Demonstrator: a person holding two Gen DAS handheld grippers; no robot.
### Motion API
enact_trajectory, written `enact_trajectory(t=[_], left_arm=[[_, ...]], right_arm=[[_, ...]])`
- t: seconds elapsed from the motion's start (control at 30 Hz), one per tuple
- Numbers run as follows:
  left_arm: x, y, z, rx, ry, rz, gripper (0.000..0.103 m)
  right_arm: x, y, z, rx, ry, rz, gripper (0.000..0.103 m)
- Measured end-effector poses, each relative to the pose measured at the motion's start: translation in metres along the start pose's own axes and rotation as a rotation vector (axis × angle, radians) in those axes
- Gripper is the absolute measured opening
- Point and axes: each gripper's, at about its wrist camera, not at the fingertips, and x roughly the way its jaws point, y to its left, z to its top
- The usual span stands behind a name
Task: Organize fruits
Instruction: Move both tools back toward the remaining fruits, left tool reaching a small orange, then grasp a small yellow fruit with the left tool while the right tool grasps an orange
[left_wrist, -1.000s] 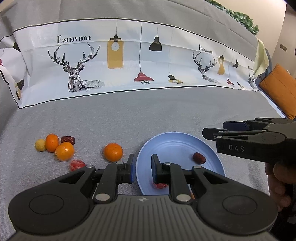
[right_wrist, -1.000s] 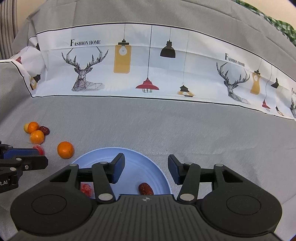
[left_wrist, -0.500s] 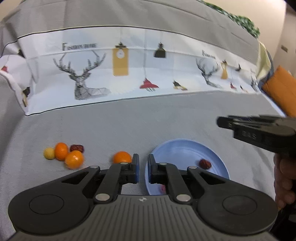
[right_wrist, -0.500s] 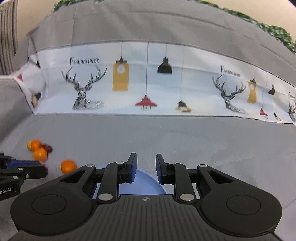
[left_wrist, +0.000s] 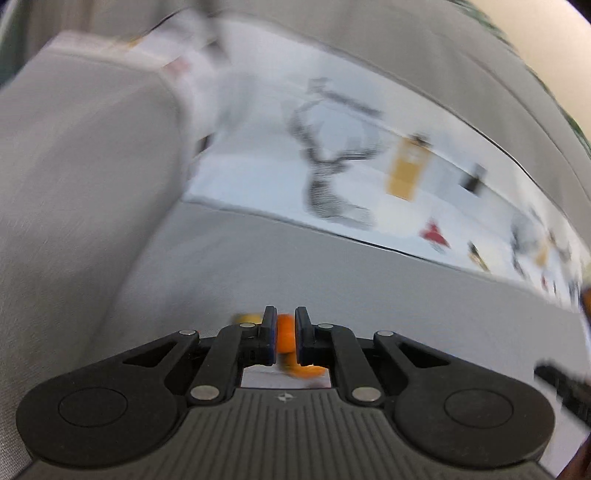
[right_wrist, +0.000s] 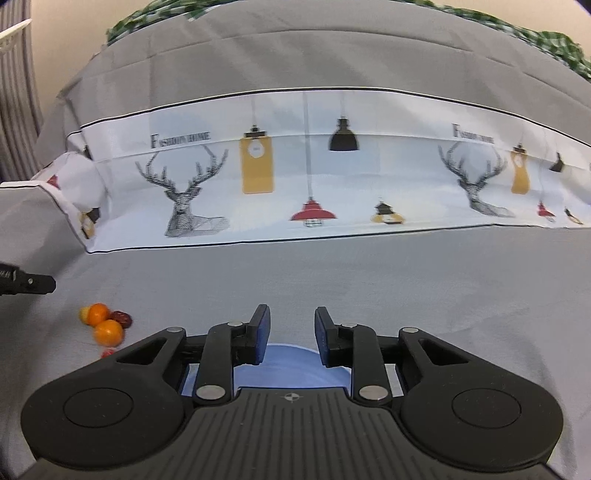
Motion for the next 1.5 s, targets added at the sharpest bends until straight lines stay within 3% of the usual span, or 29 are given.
enact_trajectory(t=[0.1,0.33,0.5,0.77,0.83,0.97,1.17,1.4,1.5], left_arm=[[0.014,0.017,-0.002,-0.127,0.081,-0.02,0.01],[0.026,0.002,-0.002,-0.081,0.102,-0.026,0.011],[0.037,0.003,0.0,-0.104,0.105,0.006,0.011],[0.047,0.009,0.007,-0.132,0.104,0.046,0.016],[0.049,0.013,0.01,-0.15,0.088,0.068,0.026],[0.056,0.025,0.015,-0.204,0.075,0.088,0.026],[0.075,0.029,0.015,-0.237,0.128,0.062,0.029],[0.087,0.023,0.013,-0.204,0.143,0.091,0.033],[0.089,0.021,0.011,-0.182,0.161,0.12,0.035]], right_arm=[[0.007,0.015,0.004,-0.017,0.003,0.039,0.028],[0.031,0.056,0.01,-0.08,0.051,0.152,0.028],[0.048,0.081,0.008,-0.136,0.105,0.202,0.03],[0.08,0.103,0.003,-0.178,0.192,0.217,0.05],[0.089,0.109,0.0,-0.203,0.215,0.214,0.052],[0.104,0.119,-0.006,-0.253,0.245,0.206,0.058],[0.127,0.125,-0.012,-0.292,0.304,0.211,0.059],[0.151,0.131,-0.019,-0.34,0.357,0.196,0.059],[0.152,0.132,-0.019,-0.338,0.355,0.208,0.054]])
